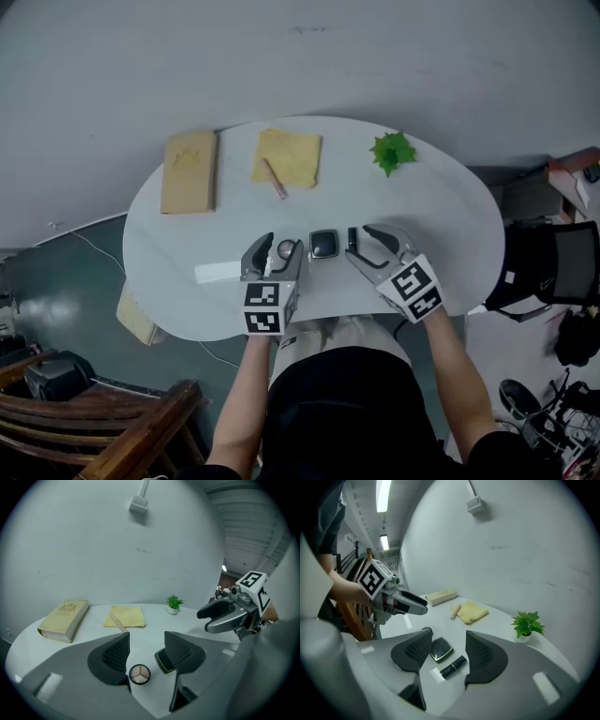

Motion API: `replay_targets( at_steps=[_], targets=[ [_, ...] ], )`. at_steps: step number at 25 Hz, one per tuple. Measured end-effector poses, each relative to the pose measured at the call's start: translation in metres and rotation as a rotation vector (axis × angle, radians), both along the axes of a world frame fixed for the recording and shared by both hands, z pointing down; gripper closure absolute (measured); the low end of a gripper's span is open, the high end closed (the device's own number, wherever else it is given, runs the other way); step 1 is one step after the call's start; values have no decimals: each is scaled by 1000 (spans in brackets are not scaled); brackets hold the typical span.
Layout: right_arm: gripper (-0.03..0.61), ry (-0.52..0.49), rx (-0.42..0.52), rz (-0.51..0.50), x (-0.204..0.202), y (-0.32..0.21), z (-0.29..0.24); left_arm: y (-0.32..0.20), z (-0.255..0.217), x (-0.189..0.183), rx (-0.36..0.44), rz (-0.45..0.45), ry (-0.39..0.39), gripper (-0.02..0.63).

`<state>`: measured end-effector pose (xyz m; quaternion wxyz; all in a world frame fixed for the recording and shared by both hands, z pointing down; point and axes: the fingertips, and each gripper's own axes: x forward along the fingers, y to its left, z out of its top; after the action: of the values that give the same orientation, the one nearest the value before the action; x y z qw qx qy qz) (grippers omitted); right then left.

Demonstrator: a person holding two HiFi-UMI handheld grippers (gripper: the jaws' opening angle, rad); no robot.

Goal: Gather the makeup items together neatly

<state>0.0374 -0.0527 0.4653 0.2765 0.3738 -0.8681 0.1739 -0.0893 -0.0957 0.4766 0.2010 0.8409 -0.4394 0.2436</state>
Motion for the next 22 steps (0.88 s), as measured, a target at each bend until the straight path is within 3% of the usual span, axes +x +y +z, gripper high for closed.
replay_targets(
  at_steps=[7, 10, 22],
  targets=[
    [377, -52, 32, 167, -14, 4, -28, -42, 28, -5, -59, -3, 21, 382],
    [448, -64, 38, 233, -19, 6, -38, -58, 39, -3, -86, -1, 40, 382],
    [558, -79, 57, 386, -31, 14, -59, -104, 72, -1, -183, -56, 76, 399]
  ],
)
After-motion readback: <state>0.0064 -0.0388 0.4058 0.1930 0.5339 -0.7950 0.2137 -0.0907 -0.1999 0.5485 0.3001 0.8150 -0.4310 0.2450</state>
